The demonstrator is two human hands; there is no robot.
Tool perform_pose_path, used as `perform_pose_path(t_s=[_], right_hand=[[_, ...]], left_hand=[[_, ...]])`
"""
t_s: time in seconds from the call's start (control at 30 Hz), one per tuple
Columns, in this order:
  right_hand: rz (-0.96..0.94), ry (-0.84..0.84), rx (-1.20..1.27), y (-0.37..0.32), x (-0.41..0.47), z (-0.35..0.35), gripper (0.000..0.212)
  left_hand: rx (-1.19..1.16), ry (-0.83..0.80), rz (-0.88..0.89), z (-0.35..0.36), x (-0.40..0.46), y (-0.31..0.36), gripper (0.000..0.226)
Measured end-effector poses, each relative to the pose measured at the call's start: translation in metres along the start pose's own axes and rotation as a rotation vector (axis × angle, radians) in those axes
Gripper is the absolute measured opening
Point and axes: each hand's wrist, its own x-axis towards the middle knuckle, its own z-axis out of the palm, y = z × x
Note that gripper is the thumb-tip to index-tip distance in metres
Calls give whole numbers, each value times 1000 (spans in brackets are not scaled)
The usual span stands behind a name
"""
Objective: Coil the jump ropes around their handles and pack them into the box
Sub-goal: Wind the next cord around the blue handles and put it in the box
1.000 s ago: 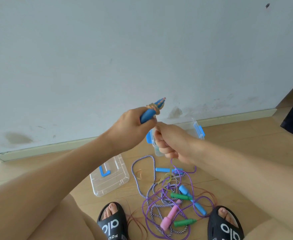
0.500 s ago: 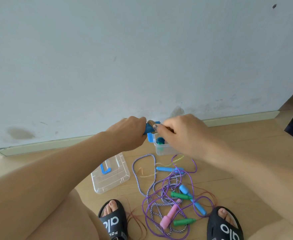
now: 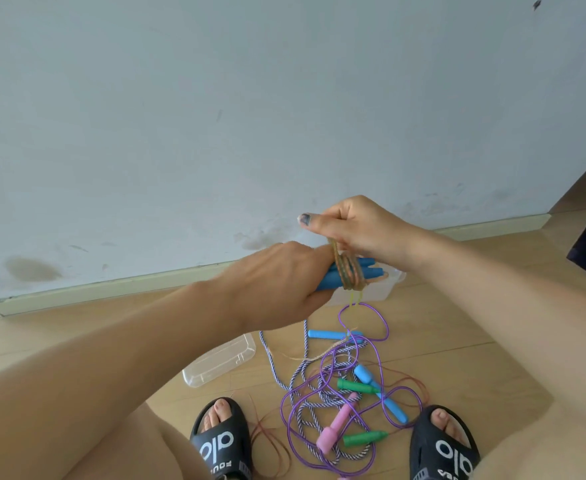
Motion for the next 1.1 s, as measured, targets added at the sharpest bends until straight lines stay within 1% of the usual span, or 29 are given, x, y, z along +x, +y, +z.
perform_pose_path(t_s=[0.1,0.17,0.2,0.23,0.27,0.33,0.4,0.5,0.6,0.7,0.77,0.83,0.9,0.97,1.1], right_hand=[[166,5,174,11,8,4,54],[237,-4,250,18,9,10,38],[233,-16,260,20,9,12,31],[225,-23,257,22,10,13,30],[240,-13,230,21,9,14,31],[339,37,159,17,8,14,33],[375,25,152,14,7,17,35],[351,18,159,12,0,23,47],[325,42,105,14,-6,25,49],[288,74,-34,15,-10,27,54],[273,86,-93,12,-14,32,56],[260,65,-240,9,-21,40,53],[241,28,-393,5,-29,49,48],[154,-12,-503,0,-37,57,43],[-51,16,-625,-13,-42,57,46]], left_hand=[[-90,102,-4,-7,-4,-2,13],[-168,135,-7,-8,-6,0,13],[-204,144,-24,-9,-6,1,13],[-234,155,-55,-10,-6,0,12],[-257,168,-101,-11,-5,-3,13],[-271,196,-197,-14,-4,-9,21],[-269,210,-260,-15,-2,-16,25],[-249,204,-314,-9,0,-25,23],[-139,144,-348,-1,3,-37,22],[-43,80,-373,2,6,-47,22],[49,52,-374,5,8,-49,27],[132,20,-368,9,11,-50,28],[223,-21,-382,12,12,-51,21],[311,-73,-389,14,12,-50,18],[404,-157,-369,19,14,-39,7]])
